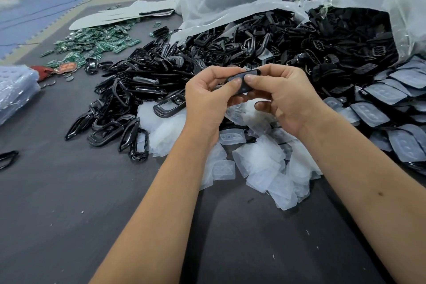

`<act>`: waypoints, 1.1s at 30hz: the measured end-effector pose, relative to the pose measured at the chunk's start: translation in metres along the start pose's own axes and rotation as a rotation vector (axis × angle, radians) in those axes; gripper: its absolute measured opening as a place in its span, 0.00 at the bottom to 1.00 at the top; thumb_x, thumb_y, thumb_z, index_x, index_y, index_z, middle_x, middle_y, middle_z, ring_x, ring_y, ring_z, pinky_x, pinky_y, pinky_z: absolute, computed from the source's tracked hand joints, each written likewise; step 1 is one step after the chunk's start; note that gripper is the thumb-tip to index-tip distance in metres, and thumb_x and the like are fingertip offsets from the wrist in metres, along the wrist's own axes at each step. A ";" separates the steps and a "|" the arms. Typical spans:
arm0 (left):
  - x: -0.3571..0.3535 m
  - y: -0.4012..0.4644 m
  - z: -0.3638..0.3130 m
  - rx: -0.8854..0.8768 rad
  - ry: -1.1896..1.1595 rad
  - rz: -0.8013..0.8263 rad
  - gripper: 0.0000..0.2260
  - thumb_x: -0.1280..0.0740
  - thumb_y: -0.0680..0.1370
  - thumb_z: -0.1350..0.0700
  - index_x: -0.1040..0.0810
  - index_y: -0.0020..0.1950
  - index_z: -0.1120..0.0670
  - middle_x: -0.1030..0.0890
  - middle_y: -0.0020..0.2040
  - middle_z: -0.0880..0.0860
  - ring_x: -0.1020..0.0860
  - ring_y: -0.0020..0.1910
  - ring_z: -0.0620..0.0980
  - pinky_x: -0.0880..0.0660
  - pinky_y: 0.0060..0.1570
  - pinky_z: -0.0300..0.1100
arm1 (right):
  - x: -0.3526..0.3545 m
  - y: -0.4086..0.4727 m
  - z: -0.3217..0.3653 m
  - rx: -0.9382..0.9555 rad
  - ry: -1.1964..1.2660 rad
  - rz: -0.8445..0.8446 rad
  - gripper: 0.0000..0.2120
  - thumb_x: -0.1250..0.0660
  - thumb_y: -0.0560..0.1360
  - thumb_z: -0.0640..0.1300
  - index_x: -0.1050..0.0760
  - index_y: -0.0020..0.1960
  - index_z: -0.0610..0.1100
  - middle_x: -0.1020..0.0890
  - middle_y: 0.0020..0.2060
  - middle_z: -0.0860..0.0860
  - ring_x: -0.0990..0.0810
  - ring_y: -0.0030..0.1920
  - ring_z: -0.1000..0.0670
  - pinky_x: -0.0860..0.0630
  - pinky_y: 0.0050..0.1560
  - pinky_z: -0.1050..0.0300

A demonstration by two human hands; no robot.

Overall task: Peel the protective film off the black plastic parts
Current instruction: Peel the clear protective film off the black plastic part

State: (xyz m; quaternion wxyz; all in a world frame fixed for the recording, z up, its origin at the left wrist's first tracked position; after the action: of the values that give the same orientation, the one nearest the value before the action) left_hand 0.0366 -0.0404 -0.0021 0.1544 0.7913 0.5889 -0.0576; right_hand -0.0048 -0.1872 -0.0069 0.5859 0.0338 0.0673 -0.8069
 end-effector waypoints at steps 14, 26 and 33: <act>-0.001 0.001 -0.001 -0.003 -0.016 -0.001 0.08 0.31 0.77 0.71 0.15 0.47 0.60 0.15 0.52 0.65 0.15 0.48 0.58 0.17 0.44 0.47 | -0.002 -0.001 0.000 0.080 0.066 -0.095 0.02 0.29 0.78 0.34 0.18 0.47 0.37 0.18 0.40 0.41 0.26 0.29 0.51 0.31 0.24 0.62; 0.002 0.003 0.004 0.032 -0.052 0.008 0.06 0.31 0.78 0.71 0.16 0.49 0.64 0.14 0.48 0.61 0.15 0.44 0.55 0.18 0.41 0.44 | 0.005 0.000 0.007 0.238 -0.156 -0.175 0.11 0.33 0.80 0.37 0.15 0.41 0.42 0.15 0.37 0.38 0.22 0.27 0.48 0.29 0.23 0.58; 0.009 0.005 0.010 0.087 -0.081 -0.087 0.06 0.32 0.80 0.70 0.16 0.52 0.65 0.13 0.44 0.60 0.15 0.39 0.53 0.18 0.38 0.39 | -0.001 0.005 0.006 0.171 -0.058 -0.024 0.15 0.39 0.84 0.38 0.16 0.45 0.35 0.17 0.37 0.43 0.23 0.30 0.50 0.29 0.23 0.59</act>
State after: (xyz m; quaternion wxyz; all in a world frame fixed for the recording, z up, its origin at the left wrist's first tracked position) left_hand 0.0452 -0.0365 -0.0131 0.1406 0.7681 0.6128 -0.1217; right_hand 0.0004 -0.1882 -0.0014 0.5727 0.0594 -0.0185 -0.8174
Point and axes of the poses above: each hand's wrist, its own y-axis towards the middle knuckle, its own x-axis out of the back of the hand, z = x × y, the point moved 8 cm from there along y, towards the middle knuckle
